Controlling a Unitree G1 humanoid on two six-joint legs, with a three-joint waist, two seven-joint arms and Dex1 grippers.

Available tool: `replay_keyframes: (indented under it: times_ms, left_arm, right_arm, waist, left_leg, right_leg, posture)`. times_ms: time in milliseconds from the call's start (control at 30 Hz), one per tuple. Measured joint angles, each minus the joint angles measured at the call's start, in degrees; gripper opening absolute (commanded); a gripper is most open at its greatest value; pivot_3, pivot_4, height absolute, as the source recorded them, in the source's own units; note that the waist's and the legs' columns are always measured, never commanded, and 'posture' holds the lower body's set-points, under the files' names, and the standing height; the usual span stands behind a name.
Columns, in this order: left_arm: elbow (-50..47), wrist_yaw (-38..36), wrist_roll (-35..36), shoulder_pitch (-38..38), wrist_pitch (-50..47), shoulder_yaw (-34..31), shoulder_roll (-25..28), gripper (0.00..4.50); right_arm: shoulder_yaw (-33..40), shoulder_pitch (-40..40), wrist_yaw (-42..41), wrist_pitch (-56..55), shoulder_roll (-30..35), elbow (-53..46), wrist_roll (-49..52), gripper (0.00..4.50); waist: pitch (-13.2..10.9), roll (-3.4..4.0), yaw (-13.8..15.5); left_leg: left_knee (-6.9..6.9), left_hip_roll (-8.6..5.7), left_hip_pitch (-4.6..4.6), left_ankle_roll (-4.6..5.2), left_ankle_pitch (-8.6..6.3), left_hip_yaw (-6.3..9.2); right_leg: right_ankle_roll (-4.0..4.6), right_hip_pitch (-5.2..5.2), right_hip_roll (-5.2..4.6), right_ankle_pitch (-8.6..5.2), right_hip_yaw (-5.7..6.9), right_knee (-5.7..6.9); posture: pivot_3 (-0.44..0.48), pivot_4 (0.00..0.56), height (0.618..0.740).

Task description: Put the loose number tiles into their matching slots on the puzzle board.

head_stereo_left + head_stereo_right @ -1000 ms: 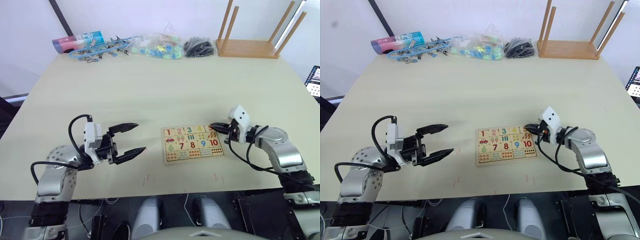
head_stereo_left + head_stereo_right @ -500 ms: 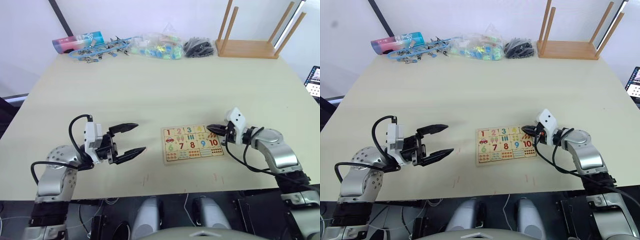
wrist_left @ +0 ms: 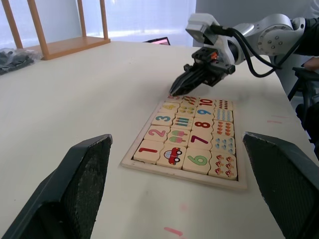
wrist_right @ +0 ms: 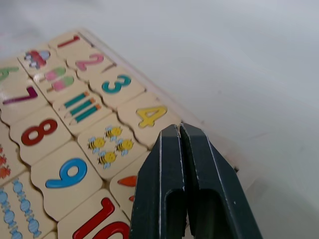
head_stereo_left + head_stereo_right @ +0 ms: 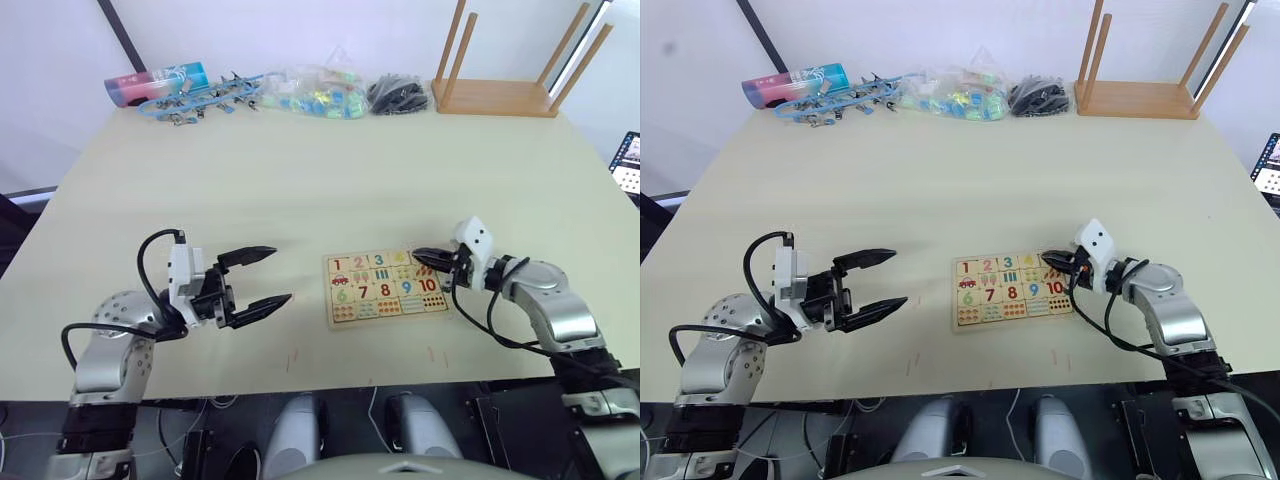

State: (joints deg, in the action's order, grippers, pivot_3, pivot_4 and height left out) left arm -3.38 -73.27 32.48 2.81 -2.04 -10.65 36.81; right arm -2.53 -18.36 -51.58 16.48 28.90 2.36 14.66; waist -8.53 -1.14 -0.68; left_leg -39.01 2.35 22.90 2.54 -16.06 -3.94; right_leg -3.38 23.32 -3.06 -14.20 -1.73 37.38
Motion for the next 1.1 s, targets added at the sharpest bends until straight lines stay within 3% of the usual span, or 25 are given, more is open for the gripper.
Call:
replay_keyframes:
  times_ms: [433,533,767,800,1100]
  left_arm:
    - [1.7,4.9,-1.0,-6.5,0.1,-4.3,0.0,4.50]
    - [2.2,6.1,-1.8,-7.9,-0.1,-4.7,0.2,4.50]
    - [4.2,8.4,-4.1,-10.8,-0.4,-5.0,1.2,4.50]
    - [4.1,8.8,-4.5,-11.5,-0.3,-5.0,1.5,4.50]
    - [4.1,11.3,-8.2,-13.4,1.5,-5.0,2.0,4.50]
  right_arm:
    - [11.8,17.6,4.0,-3.4,2.7,-11.0,3.9,0.07]
    - [15.3,22.1,3.8,-6.3,2.8,-11.8,4.9,0.90]
    - [23.1,32.9,-2.2,-9.6,3.6,-11.9,11.4,4.19]
    - [24.2,34.4,-3.4,-10.3,4.0,-11.6,12.3,4.45]
    - [27.8,39.9,-7.0,-15.7,4.0,-8.9,14.1,4.45]
  waist:
    - [0.0,-0.01,0.1]
    - [0.0,-0.01,0.1]
    - [0.0,-0.01,0.2]
    - [0.0,-0.02,0.1]
    - [0.0,-0.01,0.2]
  left_leg:
    - [0.01,0.02,-0.02,0.00,0.00,-0.02]
    - [0.02,0.02,-0.06,0.00,0.00,0.00]
    - [0.01,0.04,-0.09,0.01,0.00,0.00]
    - [0.02,0.04,-0.09,0.01,-0.01,0.00]
    - [0.02,0.10,-0.10,0.00,-0.01,-0.02]
  right_leg:
    - [0.13,-0.01,-0.04,-0.08,-0.03,-0.02]
    - [0.12,-0.07,-0.03,-0.09,-0.02,-0.03]
    - [0.18,-0.10,-0.05,-0.12,-0.03,-0.09]
    - [0.18,-0.11,-0.06,-0.12,-0.04,-0.10]
    - [0.20,-0.10,-0.09,-0.13,-0.05,-0.15]
  posture:
    - [0.000,0.150,0.737]
    - [0.000,0.150,0.737]
    - [0.000,0.150,0.737]
    - [0.000,0.150,0.737]
    - [0.000,0.150,0.737]
